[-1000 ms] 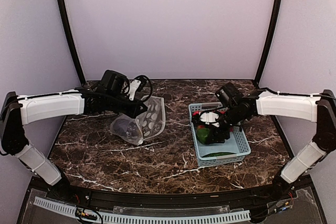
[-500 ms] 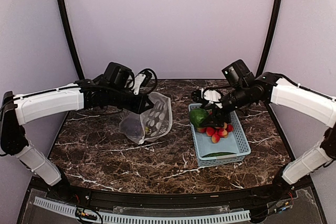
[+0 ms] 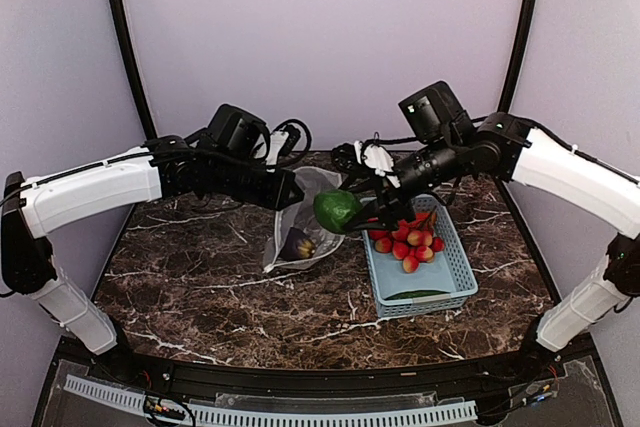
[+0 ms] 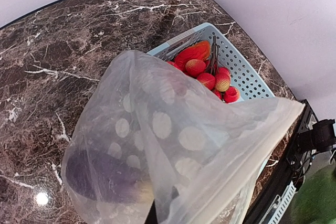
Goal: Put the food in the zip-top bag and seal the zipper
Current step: Place the fake fruit in the zipper food storage bag.
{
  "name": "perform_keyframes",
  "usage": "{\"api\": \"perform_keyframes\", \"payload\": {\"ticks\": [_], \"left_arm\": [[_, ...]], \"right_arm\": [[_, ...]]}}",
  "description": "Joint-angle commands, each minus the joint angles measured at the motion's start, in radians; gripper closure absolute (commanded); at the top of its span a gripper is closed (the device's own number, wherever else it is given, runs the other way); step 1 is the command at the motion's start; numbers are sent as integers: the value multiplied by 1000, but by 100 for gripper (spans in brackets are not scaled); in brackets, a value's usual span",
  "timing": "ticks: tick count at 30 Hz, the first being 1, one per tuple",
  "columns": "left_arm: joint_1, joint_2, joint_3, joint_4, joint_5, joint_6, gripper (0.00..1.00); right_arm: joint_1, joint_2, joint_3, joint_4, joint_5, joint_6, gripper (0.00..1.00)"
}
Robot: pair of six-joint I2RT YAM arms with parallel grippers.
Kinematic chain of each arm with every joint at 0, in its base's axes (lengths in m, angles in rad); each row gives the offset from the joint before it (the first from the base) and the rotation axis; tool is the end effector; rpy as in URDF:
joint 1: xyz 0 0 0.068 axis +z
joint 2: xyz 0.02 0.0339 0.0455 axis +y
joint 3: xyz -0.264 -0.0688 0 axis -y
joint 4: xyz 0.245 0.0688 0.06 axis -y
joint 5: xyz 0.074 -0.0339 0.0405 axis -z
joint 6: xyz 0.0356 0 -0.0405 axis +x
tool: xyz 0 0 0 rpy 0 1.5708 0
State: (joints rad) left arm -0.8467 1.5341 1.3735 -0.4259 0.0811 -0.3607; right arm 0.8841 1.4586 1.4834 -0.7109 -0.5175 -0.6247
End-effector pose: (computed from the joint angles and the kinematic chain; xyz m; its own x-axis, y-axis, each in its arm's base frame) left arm 0.2316 -0.2663 0.3368 -0.6223 0.1727 -0.7635 0.6110 0.7168 -0.3359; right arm 0.1861 0.2548 0.3754 0.2092 -0.5465 -0.8109 -0.9769 -0.0797 -0.1983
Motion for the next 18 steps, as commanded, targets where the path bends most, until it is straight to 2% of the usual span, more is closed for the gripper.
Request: {"api": "perform_keyframes", "payload": {"ticks": [1, 6, 14, 18], "left_arm": [[-12, -19, -17, 2, 10, -72, 99], [-15, -51, -62, 53, 45, -155, 99], [-21, -74, -110, 101, 59, -198, 99], [-26, -75, -141, 188, 83, -247, 99]], "right_arm": [[19, 53, 20, -5, -16, 28, 47], [21, 85, 10, 15, 21, 41, 47], [22, 144, 37, 76, 134, 98, 46], [22, 181, 56, 95, 184, 123, 45]]}}
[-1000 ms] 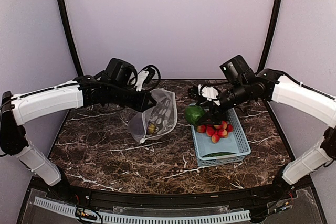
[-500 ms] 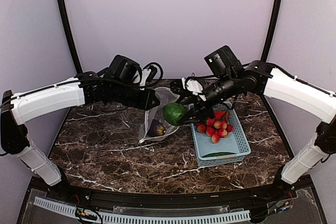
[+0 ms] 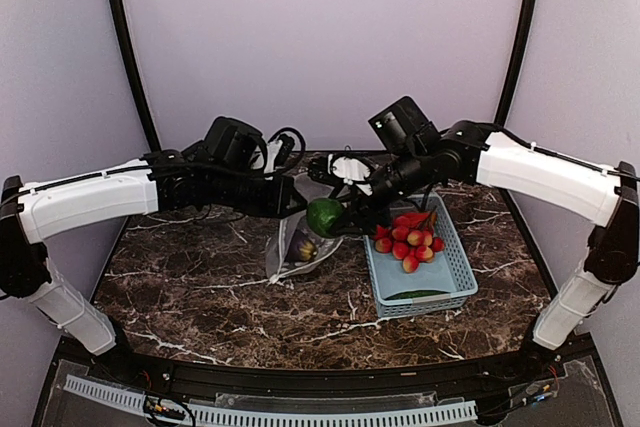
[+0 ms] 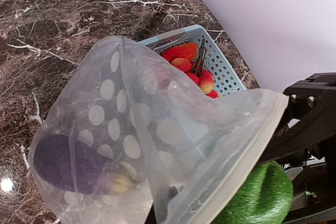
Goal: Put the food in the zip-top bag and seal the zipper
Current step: Place the fake fruit in the zipper food storage bag, then adjust the zipper food storage bag at the center of the board.
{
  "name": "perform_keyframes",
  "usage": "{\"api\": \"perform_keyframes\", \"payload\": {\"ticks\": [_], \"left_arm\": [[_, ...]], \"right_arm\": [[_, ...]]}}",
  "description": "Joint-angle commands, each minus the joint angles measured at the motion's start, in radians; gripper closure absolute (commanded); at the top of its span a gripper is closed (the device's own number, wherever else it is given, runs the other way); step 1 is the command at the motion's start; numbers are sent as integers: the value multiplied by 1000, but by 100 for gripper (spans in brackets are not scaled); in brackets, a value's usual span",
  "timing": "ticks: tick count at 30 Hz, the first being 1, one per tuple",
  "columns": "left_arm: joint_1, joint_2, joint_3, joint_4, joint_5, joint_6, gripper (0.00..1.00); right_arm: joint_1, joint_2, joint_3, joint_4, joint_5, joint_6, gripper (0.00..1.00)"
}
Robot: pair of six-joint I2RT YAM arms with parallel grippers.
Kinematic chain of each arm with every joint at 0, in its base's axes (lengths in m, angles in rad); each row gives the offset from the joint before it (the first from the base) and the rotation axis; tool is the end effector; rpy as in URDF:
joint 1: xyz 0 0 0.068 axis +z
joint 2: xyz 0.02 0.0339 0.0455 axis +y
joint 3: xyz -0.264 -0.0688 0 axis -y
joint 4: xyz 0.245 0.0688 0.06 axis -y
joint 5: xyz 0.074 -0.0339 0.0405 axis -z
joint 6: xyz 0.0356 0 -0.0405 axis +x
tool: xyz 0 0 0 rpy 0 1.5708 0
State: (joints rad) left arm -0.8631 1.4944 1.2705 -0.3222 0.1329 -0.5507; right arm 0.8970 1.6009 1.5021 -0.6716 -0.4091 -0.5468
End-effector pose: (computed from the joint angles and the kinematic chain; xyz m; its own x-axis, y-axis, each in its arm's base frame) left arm 0.2210 -0.2656 0.3241 -0.7204 0.0441 -0.6922 0.5279 0.6823 -0.5058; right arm 0.2099 0.2856 0.3386 0.0942 -0.6465 -0.7570 -0.9905 0.0155 -0.1365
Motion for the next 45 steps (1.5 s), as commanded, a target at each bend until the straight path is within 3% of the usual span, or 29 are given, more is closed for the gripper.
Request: {"api": "perform_keyframes", "payload": {"ticks": [1, 14, 18, 25, 30, 35, 42, 43, 45], "left_arm": [[-12, -36, -41, 93, 32, -68, 99], [-17, -22, -48, 157, 33, -101, 99], [-16, -17, -49, 158, 21, -102, 99], [-15, -36, -70, 144, -81, -91, 99], [-16, -34, -82, 151, -101, -82, 99], [-15, -30, -88, 169, -90, -86, 99], [-15, -43, -88, 177, -79, -81, 99], [-15, -45, -87, 176, -78, -78, 99], [-16, -50, -86, 172, -79, -76, 99]], "right_arm": [[9, 48, 43, 60, 95, 56, 44], [10, 170, 106, 117, 332, 119, 27], [9, 193, 192, 57, 283, 171, 15], [8, 62, 150, 22, 232, 201, 15], [-1, -23, 38, 78, 347, 231, 27], [-63, 14, 15, 78, 405, 329, 40], [-184, 148, 142, -53, 205, 435, 51], [-191, 163, 157, -67, 179, 435, 55], [-199, 186, 183, -95, 137, 432, 74]]}}
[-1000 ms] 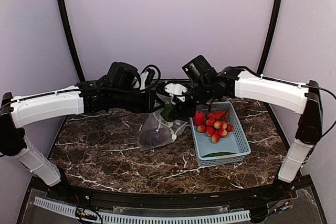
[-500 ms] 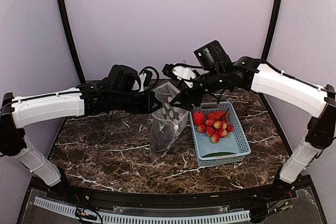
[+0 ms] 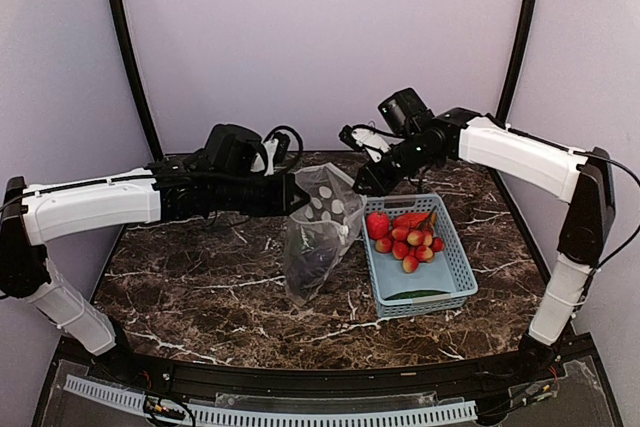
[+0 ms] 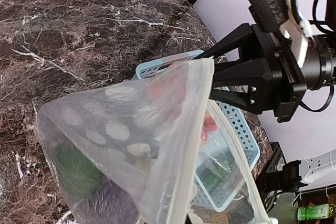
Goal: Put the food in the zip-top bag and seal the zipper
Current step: Adjust the zipper food storage bag at the center of the board.
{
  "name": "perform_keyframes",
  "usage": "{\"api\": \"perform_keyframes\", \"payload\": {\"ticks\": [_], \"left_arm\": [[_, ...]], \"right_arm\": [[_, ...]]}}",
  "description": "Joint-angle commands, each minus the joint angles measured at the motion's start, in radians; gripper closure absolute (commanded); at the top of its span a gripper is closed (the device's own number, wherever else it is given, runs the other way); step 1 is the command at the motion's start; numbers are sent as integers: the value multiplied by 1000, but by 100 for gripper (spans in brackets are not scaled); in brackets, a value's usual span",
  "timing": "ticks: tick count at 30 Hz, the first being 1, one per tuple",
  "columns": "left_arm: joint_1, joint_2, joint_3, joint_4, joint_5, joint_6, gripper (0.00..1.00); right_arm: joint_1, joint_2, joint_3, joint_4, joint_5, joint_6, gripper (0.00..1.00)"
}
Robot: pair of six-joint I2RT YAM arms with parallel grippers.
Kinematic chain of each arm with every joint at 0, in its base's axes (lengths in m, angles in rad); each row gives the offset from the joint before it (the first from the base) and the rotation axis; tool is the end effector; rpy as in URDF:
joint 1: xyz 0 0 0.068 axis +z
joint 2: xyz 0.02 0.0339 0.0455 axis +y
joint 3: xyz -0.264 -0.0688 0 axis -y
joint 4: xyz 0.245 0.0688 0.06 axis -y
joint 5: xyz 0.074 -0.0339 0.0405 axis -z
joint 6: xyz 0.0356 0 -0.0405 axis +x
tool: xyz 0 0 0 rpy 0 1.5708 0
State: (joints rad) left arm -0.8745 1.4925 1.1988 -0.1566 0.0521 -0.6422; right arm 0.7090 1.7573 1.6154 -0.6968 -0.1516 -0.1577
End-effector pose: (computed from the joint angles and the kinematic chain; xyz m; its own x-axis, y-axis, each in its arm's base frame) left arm 0.2230 -0.2696 0.3155 -0.7005 -0.0947 -0.7074 0.4704 0.6841 -0.5574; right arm 0.2948 0.2599 0.3165 -0.4444 -0.5858 -0.6778 -0.7999 0.6000 0.0060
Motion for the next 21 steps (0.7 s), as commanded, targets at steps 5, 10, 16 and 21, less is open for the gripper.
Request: {"api": "perform_keyframes", "payload": {"ticks": [5, 10, 16, 21], "left_arm": [[-3, -60, -15, -10, -11, 27, 99], [-4, -68, -14, -33, -39, 53, 99], [-3, -66, 30, -72, -69, 88, 99], [-4, -111, 57, -112, -114, 123, 99]], "right_arm": [[-13, 6, 112, -97, -205, 27, 95], [-13, -63, 202, -123, -311, 28, 100], [-13, -50, 216, -142, -316, 23, 99], [-13, -45, 196, -124, -317, 17, 96]]}}
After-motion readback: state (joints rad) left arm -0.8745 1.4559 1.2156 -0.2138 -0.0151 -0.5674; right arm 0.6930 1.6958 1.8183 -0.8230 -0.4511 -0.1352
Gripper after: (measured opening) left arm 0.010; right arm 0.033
